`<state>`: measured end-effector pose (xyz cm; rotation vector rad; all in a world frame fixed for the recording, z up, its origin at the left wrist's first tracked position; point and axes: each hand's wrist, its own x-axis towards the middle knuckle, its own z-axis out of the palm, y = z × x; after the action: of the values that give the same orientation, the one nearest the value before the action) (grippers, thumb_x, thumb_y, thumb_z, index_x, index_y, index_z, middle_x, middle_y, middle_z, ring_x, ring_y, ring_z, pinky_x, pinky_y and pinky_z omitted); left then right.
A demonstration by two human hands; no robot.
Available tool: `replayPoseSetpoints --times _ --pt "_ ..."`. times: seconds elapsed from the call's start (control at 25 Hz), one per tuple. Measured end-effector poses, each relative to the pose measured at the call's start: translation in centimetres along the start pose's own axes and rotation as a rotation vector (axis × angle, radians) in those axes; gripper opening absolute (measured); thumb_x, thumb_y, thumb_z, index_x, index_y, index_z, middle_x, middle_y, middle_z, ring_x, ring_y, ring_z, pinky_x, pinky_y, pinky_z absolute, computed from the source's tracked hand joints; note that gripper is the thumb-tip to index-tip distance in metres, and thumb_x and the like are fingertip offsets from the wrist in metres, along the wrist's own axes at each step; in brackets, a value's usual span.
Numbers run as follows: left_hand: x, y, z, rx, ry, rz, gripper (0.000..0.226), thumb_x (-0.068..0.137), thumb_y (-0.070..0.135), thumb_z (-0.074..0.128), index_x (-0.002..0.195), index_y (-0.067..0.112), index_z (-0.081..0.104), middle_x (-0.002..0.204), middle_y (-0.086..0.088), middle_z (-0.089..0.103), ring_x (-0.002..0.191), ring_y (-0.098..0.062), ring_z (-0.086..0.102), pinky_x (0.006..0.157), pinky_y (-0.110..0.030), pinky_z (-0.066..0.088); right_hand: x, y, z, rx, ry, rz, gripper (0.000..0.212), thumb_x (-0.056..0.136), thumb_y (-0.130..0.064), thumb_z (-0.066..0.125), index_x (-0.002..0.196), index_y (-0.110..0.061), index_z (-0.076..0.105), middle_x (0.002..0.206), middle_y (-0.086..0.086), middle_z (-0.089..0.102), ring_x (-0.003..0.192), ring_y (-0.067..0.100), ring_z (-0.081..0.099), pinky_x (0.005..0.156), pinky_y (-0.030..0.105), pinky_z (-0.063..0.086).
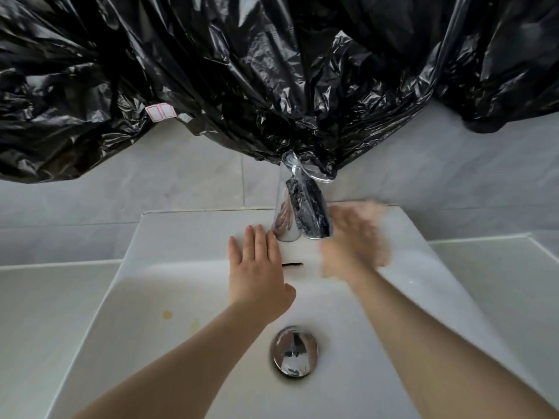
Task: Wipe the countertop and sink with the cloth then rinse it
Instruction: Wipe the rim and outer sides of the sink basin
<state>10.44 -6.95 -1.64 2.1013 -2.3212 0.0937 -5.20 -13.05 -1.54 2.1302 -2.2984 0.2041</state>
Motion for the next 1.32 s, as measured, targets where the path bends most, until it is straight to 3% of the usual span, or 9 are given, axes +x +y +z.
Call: replayPoseSetpoints --times 0.08,0.2,0.4,0.52,0.76,1.0,1.12,1.24,1.32 --pt "-0.1 0.0 0.2 -0.005 0.002 -0.003 0.087 0.087 0.045 0.039 0.146 0.005 -0.011 0.155 -0.015 -0.015 0.141 -0.031 -0.020 0.113 -0.052 -0.010 -1.3 -3.0 -0.6 0.107 0.060 -0.146 0.060 0.098 -0.028 0.037 0.152 -0.023 0.013 0.160 -0.003 0.013 0.146 0.018 0.007 0.118 0.037 0.005" --pt "-0.1 -0.4 0.3 -0.019 0.019 0.011 0.087 0.086 0.042 0.040 0.146 0.006 -0.011 0.155 -0.014 -0.015 0.141 -0.030 -0.020 0.113 -0.051 -0.011 -0.6 0.8 -0.6 -0.090 0.020 -0.190 0.076 0.092 -0.025 0.049 0.152 -0.022 0.002 0.160 -0.001 0.005 0.147 0.021 0.003 0.118 0.042 0.008" --pt "0.0 -0.2 0.3 -0.004 0.024 0.034 0.090 0.085 0.044 0.041 0.145 0.002 -0.012 0.154 -0.017 -0.014 0.141 -0.033 -0.018 0.112 -0.053 -0.011 -1.4 6.0 -0.5 0.066 0.080 0.314 0.054 0.098 -0.035 0.030 0.150 -0.028 0.017 0.158 -0.005 0.015 0.144 0.025 0.011 0.115 0.046 0.013" --pt "-0.1 0.0 0.3 0.012 0.035 0.018 0.091 0.085 0.046 0.041 0.145 0.002 -0.011 0.154 -0.017 -0.011 0.141 -0.033 -0.015 0.112 -0.055 -0.007 -1.7 1.0 0.0 0.024 0.078 0.008 0.066 0.095 -0.036 0.046 0.151 -0.024 0.014 0.159 -0.002 0.014 0.145 0.024 0.010 0.115 0.045 0.013" --pt "-0.1 0.4 0.1 0.000 0.037 -0.029 0.088 0.083 0.043 0.045 0.146 0.008 -0.005 0.155 -0.010 -0.008 0.142 -0.028 -0.015 0.114 -0.049 -0.009 1.1 1.8 -0.7 0.094 -0.011 -0.253 0.048 0.101 -0.042 0.013 0.149 -0.038 0.013 0.158 -0.017 0.010 0.146 0.009 0.004 0.118 0.037 0.001" --pt "-0.7 1.8 -0.3 -0.117 0.065 -0.133 0.088 0.083 0.048 0.048 0.148 0.014 -0.002 0.156 -0.001 -0.001 0.143 -0.021 -0.011 0.115 -0.043 -0.009 0.4 9.4 -0.4 0.122 0.057 0.114 0.050 0.101 -0.035 0.019 0.150 -0.028 0.018 0.160 -0.003 0.012 0.146 0.023 0.006 0.116 0.044 0.013" --pt "-2.1 4.6 0.5 -0.203 0.204 -0.152 0.071 0.091 0.049 0.036 0.147 0.011 0.016 0.156 -0.002 0.014 0.145 -0.021 0.004 0.116 -0.040 -0.002 0.4 9.4 0.3 0.038 0.026 0.029 0.051 0.101 -0.035 0.021 0.150 -0.024 0.014 0.160 0.003 0.010 0.146 0.029 0.005 0.117 0.042 0.008" --pt "-1.9 8.9 1.0 -0.241 0.223 -0.008 0.061 0.088 0.044 0.031 0.129 0.006 0.052 0.135 -0.008 0.053 0.130 -0.025 0.043 0.111 -0.040 0.019 3.4 11.0 0.8 0.057 -0.041 -0.072 0.055 0.100 -0.034 0.028 0.151 -0.022 0.009 0.160 0.004 0.007 0.147 0.025 0.000 0.119 0.041 0.007" --pt "-0.8 11.0 0.6 -0.288 0.178 0.068 0.066 0.088 0.043 0.018 0.132 0.005 0.049 0.138 -0.009 0.050 0.133 -0.027 0.039 0.114 -0.037 0.016 4.5 11.5 0.6 0.192 -0.077 -0.001 0.054 0.101 -0.033 0.021 0.152 -0.019 0.012 0.161 0.004 0.007 0.147 0.021 0.002 0.119 0.036 0.006"
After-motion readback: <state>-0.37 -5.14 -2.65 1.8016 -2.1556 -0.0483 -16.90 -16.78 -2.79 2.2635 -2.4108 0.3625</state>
